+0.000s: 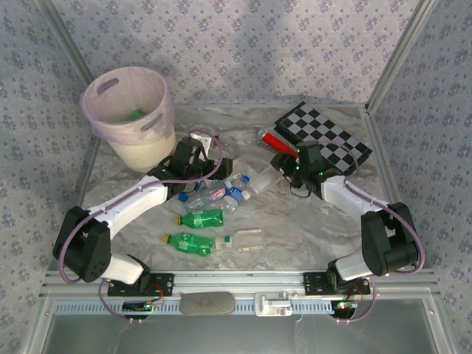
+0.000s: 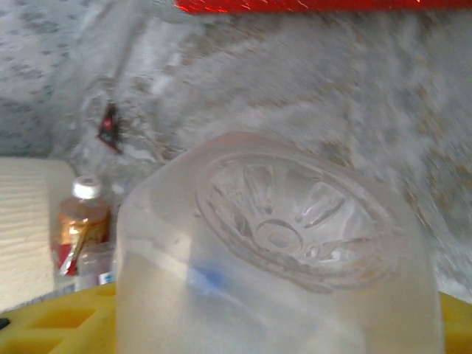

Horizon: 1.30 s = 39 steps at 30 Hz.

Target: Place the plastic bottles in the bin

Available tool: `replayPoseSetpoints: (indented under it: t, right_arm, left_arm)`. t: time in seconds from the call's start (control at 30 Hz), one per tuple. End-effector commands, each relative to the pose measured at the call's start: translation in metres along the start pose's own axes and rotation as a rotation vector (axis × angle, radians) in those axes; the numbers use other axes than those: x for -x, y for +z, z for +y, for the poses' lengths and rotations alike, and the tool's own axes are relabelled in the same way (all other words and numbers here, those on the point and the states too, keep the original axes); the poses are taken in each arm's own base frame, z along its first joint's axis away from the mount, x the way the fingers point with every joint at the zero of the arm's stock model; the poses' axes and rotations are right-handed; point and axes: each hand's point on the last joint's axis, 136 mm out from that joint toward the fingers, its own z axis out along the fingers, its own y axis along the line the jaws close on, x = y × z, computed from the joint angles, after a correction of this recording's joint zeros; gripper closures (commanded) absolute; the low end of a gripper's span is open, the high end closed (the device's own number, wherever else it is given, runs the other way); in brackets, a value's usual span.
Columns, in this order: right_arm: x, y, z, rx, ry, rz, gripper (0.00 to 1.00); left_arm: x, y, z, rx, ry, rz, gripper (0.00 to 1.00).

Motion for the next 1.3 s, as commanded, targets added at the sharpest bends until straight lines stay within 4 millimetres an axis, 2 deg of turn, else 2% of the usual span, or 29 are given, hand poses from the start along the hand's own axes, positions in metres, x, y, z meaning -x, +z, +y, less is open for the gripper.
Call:
replayPoseSetpoints:
  t: [0.0,0.17,0.33,0.6,0.9,0.97,1.17,1.27]
  right_arm:
    - [0.011,-0.018,0.045,0.12,-0.198,0.036,0.51]
    - [0.013,-0.022,0.077,0.199,-0.322,0.091,0.51]
    - [0.015,-0.022,0.094,0.248,-0.36,0.097,0.51]
    - [0.007,-0.018,0.105,0.31,-0.365,0.104,0.51]
    - [0.003,-0.019,0.11,0.347,-0.362,0.11,0.53]
    - [0.002,-0.021,0.111,0.354,-0.363,0.108,0.53]
    - [0.001,-0.024,0.113,0.366,-0.36,0.11,0.53]
    - [0.0,-0.024,0.114,0.372,-0.356,0.111,0.52]
  left_arm:
    - [0.022,-0.001,-0.043,-0.236,0.02,-0.017,0.0]
    - [0.024,0.003,-0.076,-0.423,0.018,0.039,0.0]
    - [0.019,0.009,-0.098,-0.52,0.014,0.104,0.0]
    - [0.008,0.021,-0.12,-0.559,0.032,0.173,0.0]
    - [-0.006,0.041,-0.128,-0.553,0.021,0.234,0.03]
    - [-0.009,0.045,-0.125,-0.538,0.015,0.24,0.09]
    - [-0.011,0.054,-0.117,-0.495,0.011,0.228,0.37]
    - [-0.011,0.056,-0.113,-0.475,0.01,0.218,0.45]
